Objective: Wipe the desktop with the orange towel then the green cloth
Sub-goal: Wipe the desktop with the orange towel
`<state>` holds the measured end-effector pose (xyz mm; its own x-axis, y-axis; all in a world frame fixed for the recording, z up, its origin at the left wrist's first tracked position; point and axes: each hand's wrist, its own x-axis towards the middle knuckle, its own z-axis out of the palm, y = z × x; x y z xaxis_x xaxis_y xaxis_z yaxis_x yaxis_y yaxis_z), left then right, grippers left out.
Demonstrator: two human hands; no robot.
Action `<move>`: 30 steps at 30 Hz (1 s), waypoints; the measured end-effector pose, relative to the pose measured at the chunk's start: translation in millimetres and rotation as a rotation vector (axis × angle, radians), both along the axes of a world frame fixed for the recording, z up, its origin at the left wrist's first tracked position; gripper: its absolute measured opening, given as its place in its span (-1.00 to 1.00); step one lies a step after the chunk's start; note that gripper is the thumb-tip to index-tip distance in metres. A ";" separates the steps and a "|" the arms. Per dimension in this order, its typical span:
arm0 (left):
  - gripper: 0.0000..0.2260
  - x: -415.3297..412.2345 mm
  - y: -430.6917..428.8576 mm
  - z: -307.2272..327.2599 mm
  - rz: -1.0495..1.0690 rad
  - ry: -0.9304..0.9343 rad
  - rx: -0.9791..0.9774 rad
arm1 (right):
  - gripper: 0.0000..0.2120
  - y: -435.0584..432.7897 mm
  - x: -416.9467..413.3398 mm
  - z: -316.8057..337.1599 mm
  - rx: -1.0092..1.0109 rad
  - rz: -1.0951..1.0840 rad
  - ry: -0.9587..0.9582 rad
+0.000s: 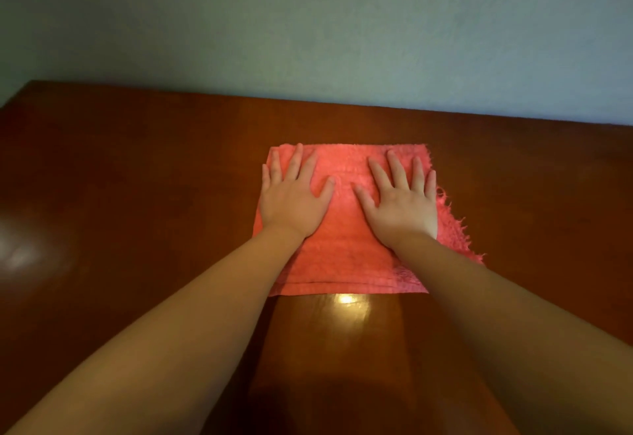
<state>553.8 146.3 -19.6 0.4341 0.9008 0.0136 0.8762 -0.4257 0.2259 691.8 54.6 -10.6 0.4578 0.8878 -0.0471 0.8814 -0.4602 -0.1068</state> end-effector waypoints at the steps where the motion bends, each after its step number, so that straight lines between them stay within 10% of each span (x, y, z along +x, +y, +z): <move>1: -0.44 -11.1 -1.5 -0.1 -0.010 0.001 -0.002 | -0.41 -3.3 -12.6 -0.7 0.001 -0.012 0.002; 30: -0.41 -235.2 -173.2 -14.7 -0.165 -0.034 0.107 | -0.32 -181.0 -243.5 -11.5 0.023 -0.106 0.019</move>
<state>318.6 -26.9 -34.3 0.5734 0.8100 0.1230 0.7852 -0.5861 0.1997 448.3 -126.5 -22.1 0.5488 0.8351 -0.0372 0.8253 -0.5484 -0.1348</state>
